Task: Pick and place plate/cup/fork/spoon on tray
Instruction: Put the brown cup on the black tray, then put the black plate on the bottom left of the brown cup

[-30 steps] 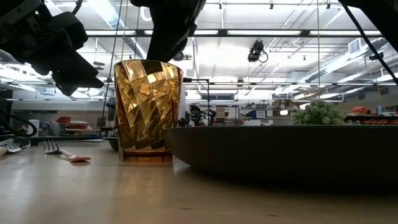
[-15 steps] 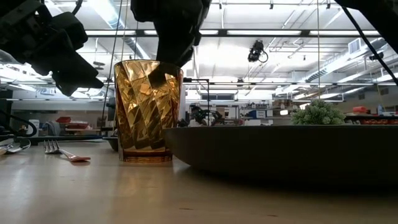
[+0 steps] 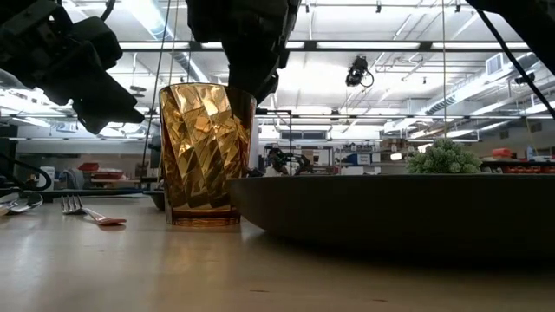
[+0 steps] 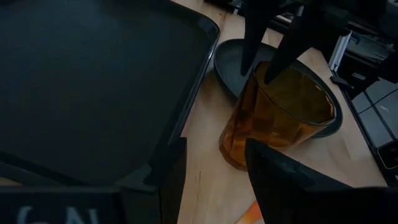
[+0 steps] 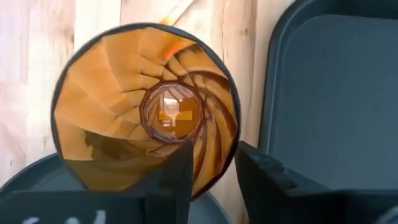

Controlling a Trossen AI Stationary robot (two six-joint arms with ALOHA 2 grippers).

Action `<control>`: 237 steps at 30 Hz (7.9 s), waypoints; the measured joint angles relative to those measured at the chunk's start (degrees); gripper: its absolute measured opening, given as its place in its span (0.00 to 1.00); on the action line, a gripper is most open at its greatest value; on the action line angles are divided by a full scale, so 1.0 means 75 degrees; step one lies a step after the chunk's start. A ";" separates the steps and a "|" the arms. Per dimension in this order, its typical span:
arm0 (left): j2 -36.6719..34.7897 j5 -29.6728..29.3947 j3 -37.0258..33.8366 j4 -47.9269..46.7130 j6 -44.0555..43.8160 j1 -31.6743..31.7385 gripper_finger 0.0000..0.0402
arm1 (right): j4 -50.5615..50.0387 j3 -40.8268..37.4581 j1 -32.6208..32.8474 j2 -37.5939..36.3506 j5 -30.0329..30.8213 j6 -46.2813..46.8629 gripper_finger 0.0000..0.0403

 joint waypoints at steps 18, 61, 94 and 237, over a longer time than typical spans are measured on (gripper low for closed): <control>0.0000 0.0000 0.0000 0.0006 0.0003 0.0000 0.43 | 0.0027 0.0006 -0.0098 -0.0015 -0.0070 -0.0053 0.03; -0.0003 0.0000 0.0000 -0.0002 0.0009 -0.0003 0.43 | -0.2896 0.0009 -0.3769 -0.1708 0.1233 -0.1359 0.03; -0.0003 -0.0408 0.0000 0.0000 -0.0225 -0.0003 0.43 | -0.3604 -0.0344 -0.5640 -0.2167 0.0140 -0.1973 0.03; -0.0003 -0.2273 0.0003 0.1609 0.5523 0.0006 0.43 | 0.0995 -0.8324 0.0449 -0.5013 -0.1661 0.6685 0.37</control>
